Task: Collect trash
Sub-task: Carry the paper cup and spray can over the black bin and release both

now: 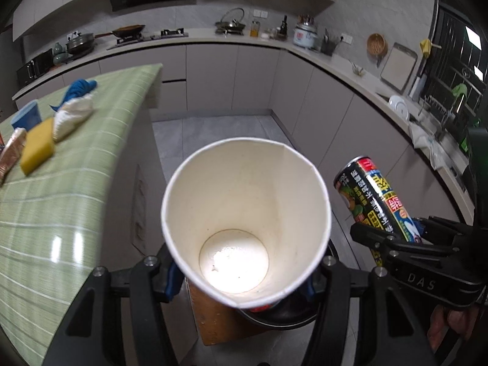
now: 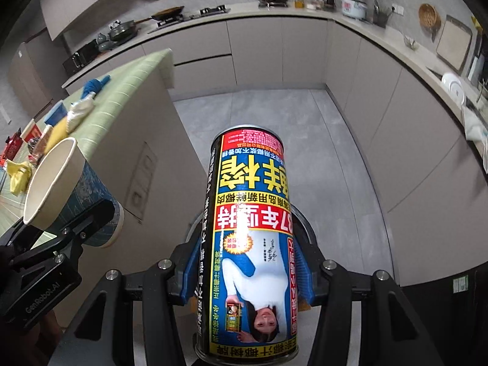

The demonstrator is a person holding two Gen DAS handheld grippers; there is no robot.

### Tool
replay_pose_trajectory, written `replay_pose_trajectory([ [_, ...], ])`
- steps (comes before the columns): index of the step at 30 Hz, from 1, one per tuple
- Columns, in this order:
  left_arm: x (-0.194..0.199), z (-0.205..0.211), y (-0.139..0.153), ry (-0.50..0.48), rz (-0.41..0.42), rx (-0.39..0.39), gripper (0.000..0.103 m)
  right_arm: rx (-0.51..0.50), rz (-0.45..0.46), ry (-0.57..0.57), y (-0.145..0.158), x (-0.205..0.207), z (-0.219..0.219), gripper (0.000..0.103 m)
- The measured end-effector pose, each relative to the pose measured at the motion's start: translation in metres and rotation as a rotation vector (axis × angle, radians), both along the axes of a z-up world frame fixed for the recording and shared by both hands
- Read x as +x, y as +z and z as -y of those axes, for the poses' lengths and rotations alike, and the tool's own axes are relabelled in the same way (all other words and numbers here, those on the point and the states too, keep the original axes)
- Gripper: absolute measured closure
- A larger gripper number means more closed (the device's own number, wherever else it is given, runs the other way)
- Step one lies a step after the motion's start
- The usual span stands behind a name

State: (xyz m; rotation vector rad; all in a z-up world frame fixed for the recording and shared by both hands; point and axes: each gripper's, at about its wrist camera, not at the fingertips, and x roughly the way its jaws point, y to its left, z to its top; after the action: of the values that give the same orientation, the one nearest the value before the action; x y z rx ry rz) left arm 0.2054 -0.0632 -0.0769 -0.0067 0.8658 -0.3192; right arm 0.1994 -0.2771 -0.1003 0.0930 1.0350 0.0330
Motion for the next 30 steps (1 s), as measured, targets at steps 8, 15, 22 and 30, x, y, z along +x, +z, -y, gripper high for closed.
replay_pose_trajectory([
  [8, -0.003, 0.02, -0.037, 0.017, -0.086, 0.0, 0.043, -0.007, -0.081, 0.045, -0.049, 0.0, 0.017, 0.048],
  [15, 0.005, 0.032, -0.076, 0.046, -0.188, -0.019, 0.043, -0.023, -0.14, 0.125, -0.1, 0.009, 0.015, 0.048],
  [22, 0.011, 0.044, -0.112, 0.063, -0.249, -0.004, 0.043, -0.073, -0.182, 0.24, -0.148, 0.02, 0.014, 0.048],
  [30, 0.016, 0.059, -0.119, 0.082, -0.255, 0.038, 0.01, -0.183, -0.11, 0.306, -0.154, 0.021, 0.022, 0.002],
])
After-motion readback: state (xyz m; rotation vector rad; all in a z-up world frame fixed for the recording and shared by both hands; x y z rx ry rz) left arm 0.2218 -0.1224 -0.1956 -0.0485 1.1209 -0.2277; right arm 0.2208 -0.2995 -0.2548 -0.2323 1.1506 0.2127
